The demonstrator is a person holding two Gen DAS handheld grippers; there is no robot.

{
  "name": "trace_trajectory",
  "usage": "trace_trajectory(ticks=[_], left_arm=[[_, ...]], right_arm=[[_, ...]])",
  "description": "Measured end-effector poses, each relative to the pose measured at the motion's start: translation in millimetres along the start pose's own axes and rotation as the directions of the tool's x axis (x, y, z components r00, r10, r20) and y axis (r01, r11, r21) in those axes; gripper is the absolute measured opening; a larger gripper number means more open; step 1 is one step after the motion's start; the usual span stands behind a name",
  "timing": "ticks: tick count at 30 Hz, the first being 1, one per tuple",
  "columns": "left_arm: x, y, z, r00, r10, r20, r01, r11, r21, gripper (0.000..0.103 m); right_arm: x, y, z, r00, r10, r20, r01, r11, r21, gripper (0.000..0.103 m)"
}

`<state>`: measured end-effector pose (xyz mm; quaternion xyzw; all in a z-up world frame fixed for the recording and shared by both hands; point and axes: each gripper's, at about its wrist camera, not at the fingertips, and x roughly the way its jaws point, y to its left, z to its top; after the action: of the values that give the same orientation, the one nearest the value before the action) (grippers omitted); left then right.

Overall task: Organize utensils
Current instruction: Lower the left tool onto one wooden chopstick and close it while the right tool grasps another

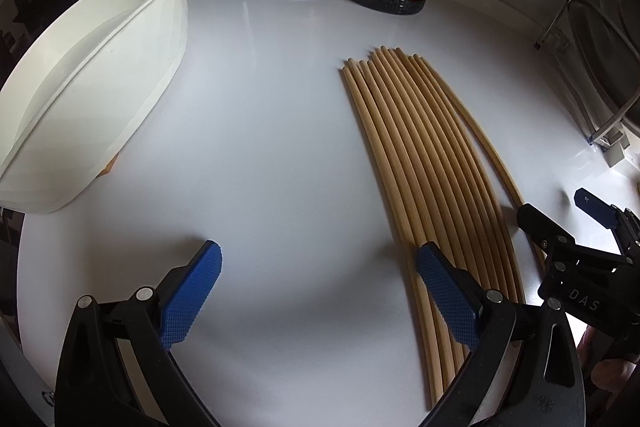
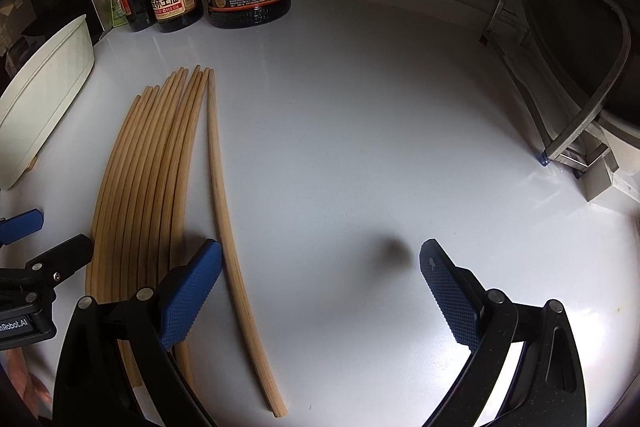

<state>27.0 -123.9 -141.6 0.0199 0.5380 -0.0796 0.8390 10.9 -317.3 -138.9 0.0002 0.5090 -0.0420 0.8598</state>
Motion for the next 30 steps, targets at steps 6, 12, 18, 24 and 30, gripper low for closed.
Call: trace_trajectory(ticks=[6, 12, 18, 24, 30], left_arm=[[4, -2, 1, 0.999, 0.043, -0.002, -0.043, 0.999, 0.008, 0.097], [7, 0, 5, 0.998, 0.064, -0.001, -0.064, 0.998, 0.003, 0.098], [10, 1, 12, 0.998, 0.069, 0.006, -0.069, 0.998, -0.009, 0.097], [3, -7, 11, 0.998, 0.05, 0.045, -0.051, 0.998, 0.033, 0.069], [-1, -16, 11, 0.998, 0.031, 0.06, -0.035, 0.997, 0.075, 0.024]], right_arm=[[-1, 1, 0, 1.0, -0.006, 0.012, 0.006, 1.0, -0.023, 0.094], [-1, 3, 2, 1.0, -0.012, 0.028, 0.014, 0.999, -0.045, 0.094], [-2, 15, 2, 0.997, -0.009, 0.08, 0.019, 0.992, -0.124, 0.094], [-4, 26, 4, 0.995, 0.057, 0.081, -0.042, 0.983, -0.177, 0.081], [-8, 35, 5, 0.987, 0.149, 0.059, -0.136, 0.972, -0.193, 0.04]])
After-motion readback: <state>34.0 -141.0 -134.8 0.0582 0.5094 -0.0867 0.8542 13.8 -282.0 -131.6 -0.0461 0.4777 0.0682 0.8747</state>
